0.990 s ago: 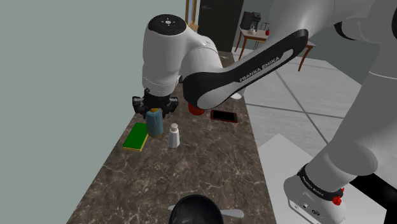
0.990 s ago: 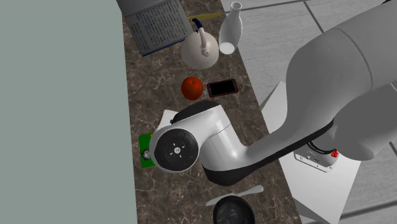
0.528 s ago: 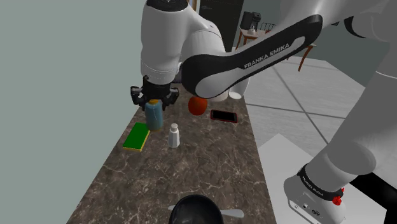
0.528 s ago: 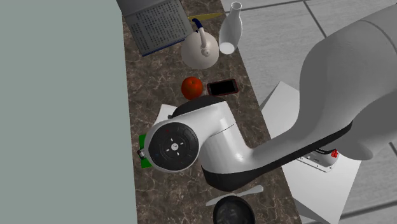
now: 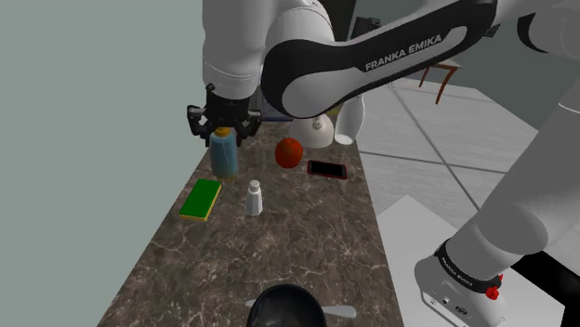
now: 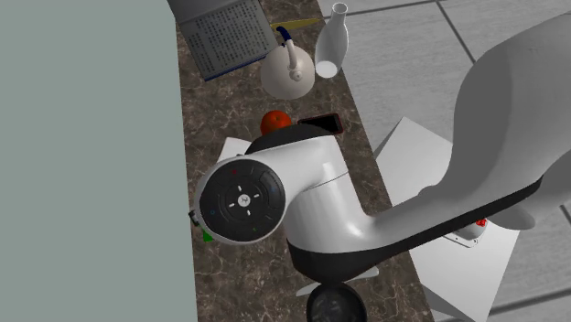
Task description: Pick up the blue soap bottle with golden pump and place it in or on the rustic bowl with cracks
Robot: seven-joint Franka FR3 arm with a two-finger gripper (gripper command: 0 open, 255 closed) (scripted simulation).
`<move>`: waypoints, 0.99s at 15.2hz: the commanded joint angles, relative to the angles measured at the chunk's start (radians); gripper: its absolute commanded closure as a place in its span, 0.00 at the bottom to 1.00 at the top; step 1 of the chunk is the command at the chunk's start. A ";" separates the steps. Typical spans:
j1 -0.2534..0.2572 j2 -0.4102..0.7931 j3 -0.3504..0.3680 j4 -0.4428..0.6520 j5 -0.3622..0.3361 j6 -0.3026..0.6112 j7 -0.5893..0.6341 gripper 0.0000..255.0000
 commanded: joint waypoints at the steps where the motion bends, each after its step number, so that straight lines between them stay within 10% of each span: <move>1: -0.004 -0.013 0.004 0.016 0.019 -0.021 -0.017 1.00; 8: -0.010 -0.040 0.011 0.077 0.062 -0.090 -0.059 1.00; 15: 0.023 -0.297 0.032 -0.085 0.282 -0.078 -0.078 1.00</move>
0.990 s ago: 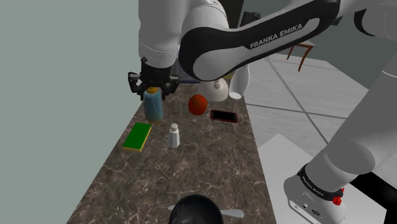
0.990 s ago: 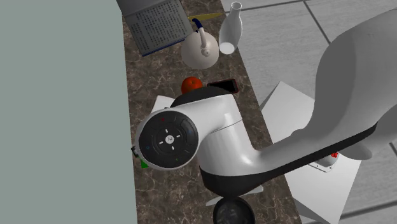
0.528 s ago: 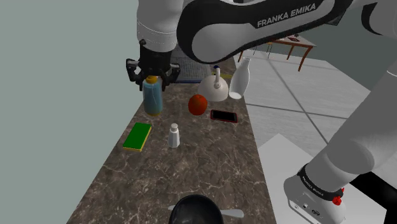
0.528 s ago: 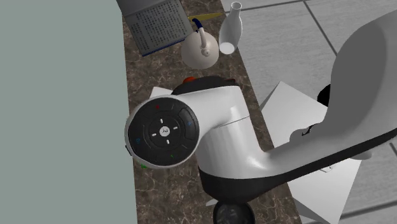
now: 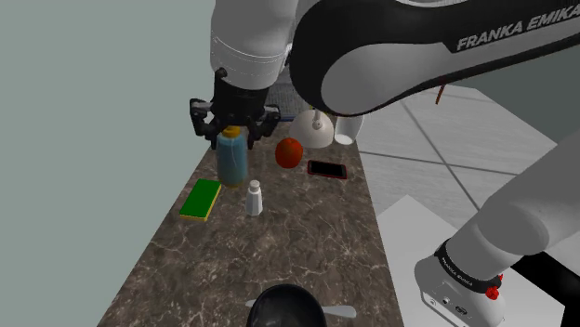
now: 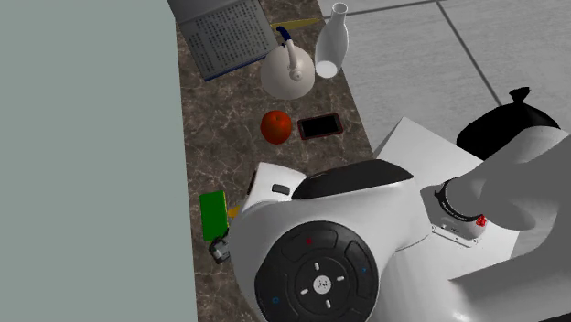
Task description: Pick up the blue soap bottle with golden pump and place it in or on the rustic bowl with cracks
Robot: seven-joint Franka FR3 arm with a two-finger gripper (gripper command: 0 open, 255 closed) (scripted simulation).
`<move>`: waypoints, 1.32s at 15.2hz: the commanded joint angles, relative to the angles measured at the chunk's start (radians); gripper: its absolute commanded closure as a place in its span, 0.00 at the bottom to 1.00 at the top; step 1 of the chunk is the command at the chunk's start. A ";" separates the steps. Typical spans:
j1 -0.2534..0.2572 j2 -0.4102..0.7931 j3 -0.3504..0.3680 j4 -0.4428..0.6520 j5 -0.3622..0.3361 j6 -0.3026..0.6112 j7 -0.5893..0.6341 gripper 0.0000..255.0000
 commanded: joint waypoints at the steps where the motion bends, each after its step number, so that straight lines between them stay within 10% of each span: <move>1: 0.024 -0.078 -0.008 -0.038 0.070 -0.008 -0.012 1.00; 20: 0.325 -0.451 0.038 -0.122 0.357 -0.231 0.179 1.00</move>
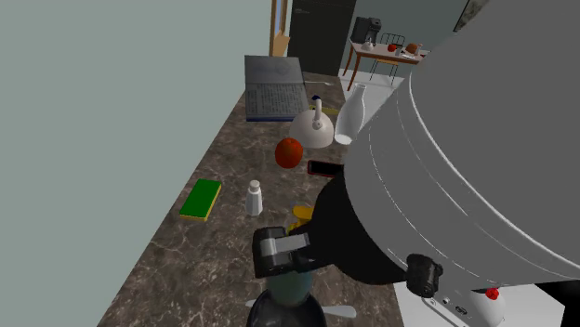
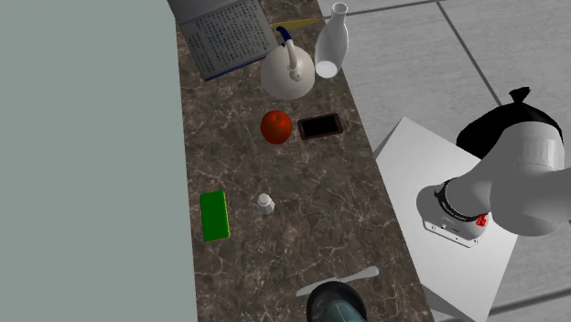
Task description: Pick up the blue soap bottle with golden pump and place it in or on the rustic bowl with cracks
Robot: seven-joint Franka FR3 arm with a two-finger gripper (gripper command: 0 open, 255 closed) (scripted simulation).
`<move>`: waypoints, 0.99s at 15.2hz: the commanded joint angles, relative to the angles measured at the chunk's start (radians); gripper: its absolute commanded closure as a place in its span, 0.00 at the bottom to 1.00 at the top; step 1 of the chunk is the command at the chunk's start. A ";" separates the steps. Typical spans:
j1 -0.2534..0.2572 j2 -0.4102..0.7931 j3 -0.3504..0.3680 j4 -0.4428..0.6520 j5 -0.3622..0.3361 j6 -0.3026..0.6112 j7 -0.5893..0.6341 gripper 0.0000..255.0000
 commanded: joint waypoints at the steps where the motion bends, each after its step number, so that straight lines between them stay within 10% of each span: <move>1: 0.020 -0.018 0.011 0.013 0.015 -0.029 0.025 1.00; 15: 0.006 -0.001 0.095 -0.142 0.031 0.149 0.067 1.00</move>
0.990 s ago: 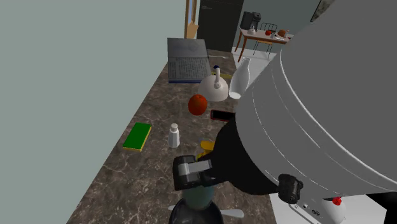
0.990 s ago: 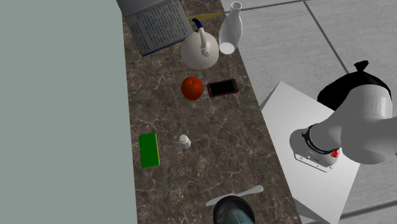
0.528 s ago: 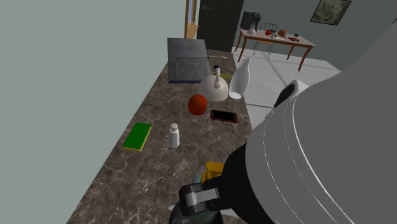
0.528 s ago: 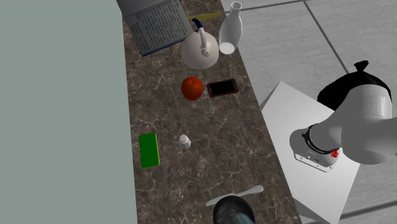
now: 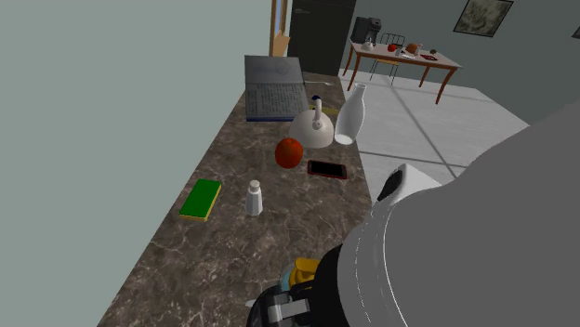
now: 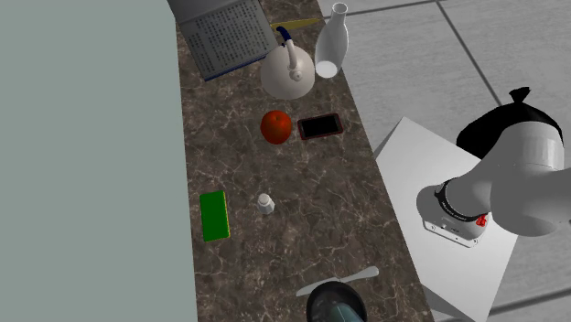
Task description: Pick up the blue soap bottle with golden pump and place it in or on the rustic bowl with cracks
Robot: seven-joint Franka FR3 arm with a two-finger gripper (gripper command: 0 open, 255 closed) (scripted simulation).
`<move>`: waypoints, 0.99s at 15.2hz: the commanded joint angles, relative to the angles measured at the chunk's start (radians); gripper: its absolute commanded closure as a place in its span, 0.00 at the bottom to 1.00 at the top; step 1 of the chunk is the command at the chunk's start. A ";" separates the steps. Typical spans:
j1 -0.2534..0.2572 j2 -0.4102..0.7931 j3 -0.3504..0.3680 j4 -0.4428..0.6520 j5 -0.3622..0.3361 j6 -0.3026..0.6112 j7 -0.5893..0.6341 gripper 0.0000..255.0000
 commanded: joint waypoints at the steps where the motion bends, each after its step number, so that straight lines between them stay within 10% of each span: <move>1: -0.002 0.003 0.013 -0.023 0.002 0.027 0.006 1.00; 12: -0.015 0.014 0.044 -0.056 0.003 0.074 0.021 1.00; 13: -0.015 0.014 0.044 -0.056 0.003 0.074 0.021 0.00; 15: -0.015 0.014 0.044 -0.056 0.003 0.074 0.021 0.00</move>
